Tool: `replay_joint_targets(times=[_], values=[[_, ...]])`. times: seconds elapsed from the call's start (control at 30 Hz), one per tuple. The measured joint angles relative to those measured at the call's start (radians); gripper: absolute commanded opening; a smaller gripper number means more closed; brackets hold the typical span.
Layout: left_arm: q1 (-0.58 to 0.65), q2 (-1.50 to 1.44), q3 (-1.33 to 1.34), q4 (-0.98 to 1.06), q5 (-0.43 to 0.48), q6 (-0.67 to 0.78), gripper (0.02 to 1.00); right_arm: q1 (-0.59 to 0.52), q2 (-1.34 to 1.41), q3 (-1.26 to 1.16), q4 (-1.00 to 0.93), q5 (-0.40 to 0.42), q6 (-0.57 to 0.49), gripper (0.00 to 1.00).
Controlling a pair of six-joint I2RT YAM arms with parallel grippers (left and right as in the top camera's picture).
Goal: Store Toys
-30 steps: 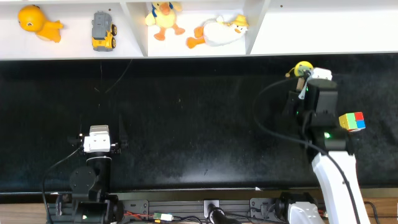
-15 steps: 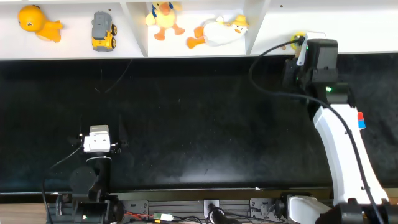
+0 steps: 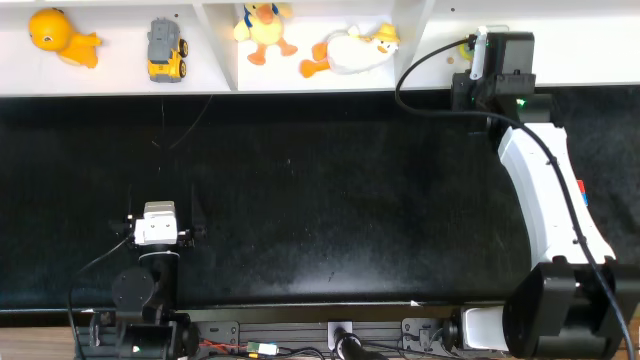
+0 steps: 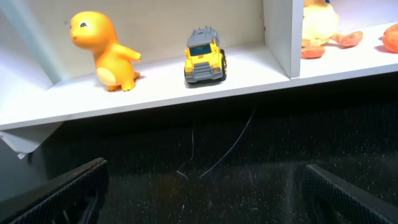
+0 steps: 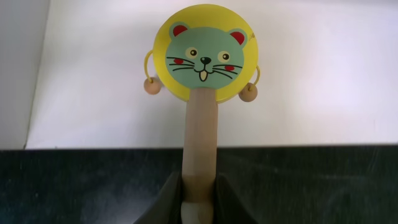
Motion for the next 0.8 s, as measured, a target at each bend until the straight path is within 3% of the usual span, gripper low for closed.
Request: replay_joint_targets(times=[0.8], values=[[0.000, 0.000, 0.000, 0.000, 0.000, 0.000, 0.998, -0.012, 0.206, 0.049, 0.187, 0.009, -0.083, 0.042]])
